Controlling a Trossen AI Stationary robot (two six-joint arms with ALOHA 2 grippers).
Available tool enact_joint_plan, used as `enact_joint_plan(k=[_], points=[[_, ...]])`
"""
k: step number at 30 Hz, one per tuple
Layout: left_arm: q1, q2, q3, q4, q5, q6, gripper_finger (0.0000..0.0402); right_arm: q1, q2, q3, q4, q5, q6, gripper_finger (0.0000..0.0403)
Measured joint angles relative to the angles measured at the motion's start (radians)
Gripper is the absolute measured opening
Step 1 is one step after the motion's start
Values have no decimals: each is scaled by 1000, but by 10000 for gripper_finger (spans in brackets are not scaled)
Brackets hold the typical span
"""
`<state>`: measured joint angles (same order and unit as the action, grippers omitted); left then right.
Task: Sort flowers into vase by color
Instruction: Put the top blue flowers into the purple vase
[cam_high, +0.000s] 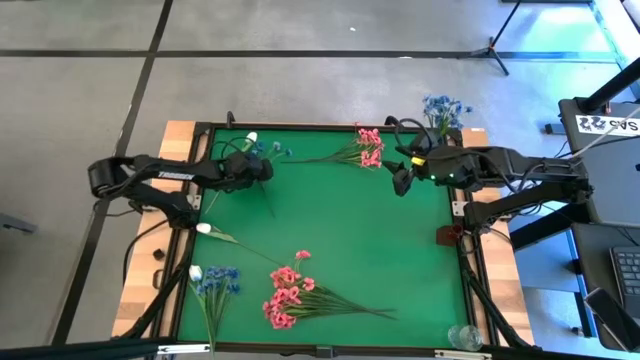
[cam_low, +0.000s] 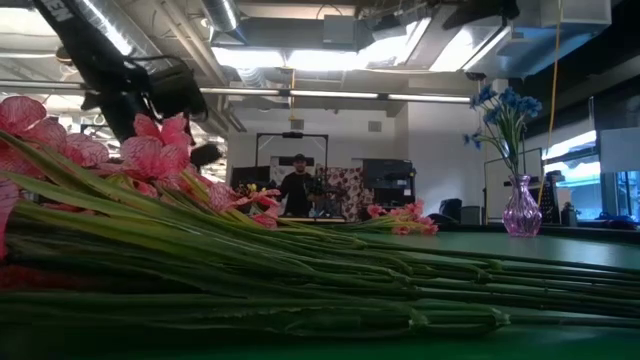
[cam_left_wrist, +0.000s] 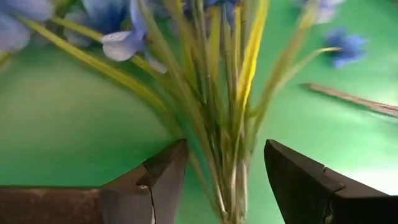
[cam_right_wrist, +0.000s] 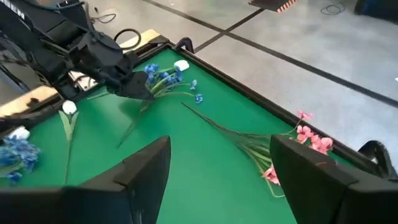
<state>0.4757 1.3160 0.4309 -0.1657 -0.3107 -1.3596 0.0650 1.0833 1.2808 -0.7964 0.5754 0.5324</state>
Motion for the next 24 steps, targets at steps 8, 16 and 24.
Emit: enact_joint_plan(k=[8,16,24], points=[[-81,46,2,0,-74,-149,183,0,1,0,0,6,-92,270],[-120,44,-1,-2,-51,-265,18,0,1,0,11,16,-119,270],[-154,-71,158,29,103,-104,12,0,1,0,24,16,-120,270]])
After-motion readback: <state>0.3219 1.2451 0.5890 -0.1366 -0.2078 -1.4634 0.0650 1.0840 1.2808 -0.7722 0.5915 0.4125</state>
